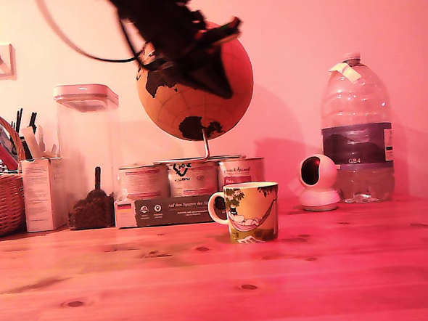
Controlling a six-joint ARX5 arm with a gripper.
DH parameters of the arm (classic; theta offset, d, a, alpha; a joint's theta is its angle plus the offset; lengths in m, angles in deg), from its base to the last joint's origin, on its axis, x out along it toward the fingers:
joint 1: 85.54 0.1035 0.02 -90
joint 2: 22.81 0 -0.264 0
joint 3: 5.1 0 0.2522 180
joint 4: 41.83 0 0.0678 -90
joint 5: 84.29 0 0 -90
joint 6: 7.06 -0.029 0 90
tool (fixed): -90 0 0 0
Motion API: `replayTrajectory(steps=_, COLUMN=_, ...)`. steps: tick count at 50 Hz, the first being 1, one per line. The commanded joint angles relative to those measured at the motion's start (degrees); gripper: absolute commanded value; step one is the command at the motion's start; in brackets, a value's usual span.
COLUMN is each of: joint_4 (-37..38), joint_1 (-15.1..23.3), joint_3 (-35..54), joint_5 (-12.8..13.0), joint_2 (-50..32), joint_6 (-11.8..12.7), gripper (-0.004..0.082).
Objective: Pick up the coffee capsules from the table one by one and drop them inside the nearest coffee cup
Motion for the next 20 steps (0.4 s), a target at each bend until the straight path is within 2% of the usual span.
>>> replayTrajectory(steps=1, joint_4=1.99, joint_1=0.92, joint_3=2.99, joint_5=-0.5, joint_2=-3.54, joint_6=0.37, gripper=-0.0024)
replayTrajectory(steps=10, joint_4=4.39, joint_1=2.01, joint_3=10.25, joint_5=-1.68, joint_2=-9.35, joint_6=1.33, gripper=-0.0024)
replayTrajectory(steps=20, joint_4=5.29, joint_1=2.23, joint_3=16.02, joint_5=-1.75, joint_2=-13.66, joint_6=1.88, gripper=-0.0024)
